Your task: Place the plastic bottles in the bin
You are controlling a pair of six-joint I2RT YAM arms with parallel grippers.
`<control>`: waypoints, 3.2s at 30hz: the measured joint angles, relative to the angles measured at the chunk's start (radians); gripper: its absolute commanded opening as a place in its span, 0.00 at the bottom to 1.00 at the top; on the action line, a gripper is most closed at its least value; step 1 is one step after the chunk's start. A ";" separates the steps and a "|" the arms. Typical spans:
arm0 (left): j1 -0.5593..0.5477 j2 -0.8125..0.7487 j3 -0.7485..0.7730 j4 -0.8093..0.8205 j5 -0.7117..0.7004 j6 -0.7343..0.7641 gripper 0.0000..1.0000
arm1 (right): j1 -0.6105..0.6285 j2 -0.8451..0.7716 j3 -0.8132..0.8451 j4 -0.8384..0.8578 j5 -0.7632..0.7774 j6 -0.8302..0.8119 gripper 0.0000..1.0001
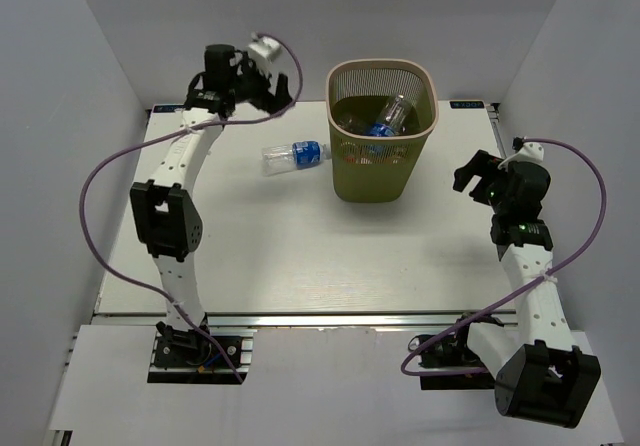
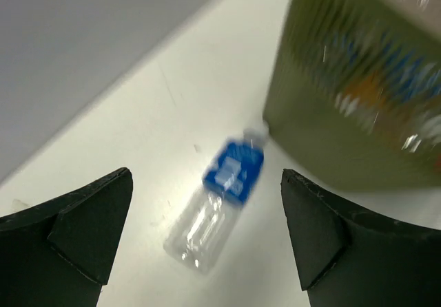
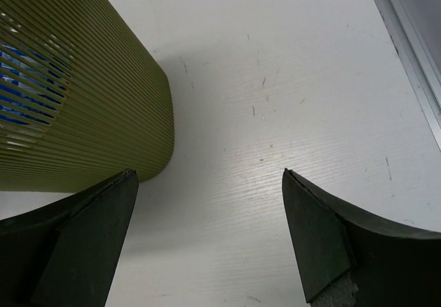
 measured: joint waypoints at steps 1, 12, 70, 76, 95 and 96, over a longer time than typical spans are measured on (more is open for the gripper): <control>-0.003 0.029 0.002 -0.060 0.017 0.076 0.98 | 0.000 0.007 0.000 -0.010 0.003 0.000 0.89; -0.039 0.328 0.045 -0.394 0.008 0.497 0.98 | 0.000 0.015 0.021 -0.049 0.014 -0.001 0.89; -0.304 -0.029 0.144 0.399 -0.034 -0.368 0.31 | 0.000 -0.087 0.032 -0.052 -0.064 0.005 0.89; -0.318 -0.018 0.132 0.347 -0.038 -0.323 0.92 | 0.000 -0.087 0.032 -0.052 -0.065 0.004 0.89; -0.180 -0.328 -0.245 0.306 -0.369 -0.423 0.98 | 0.000 -0.129 0.032 -0.053 0.007 0.011 0.89; -0.119 -0.398 -0.348 0.312 -0.405 -0.464 0.98 | 0.000 -0.138 0.032 -0.053 0.014 0.013 0.89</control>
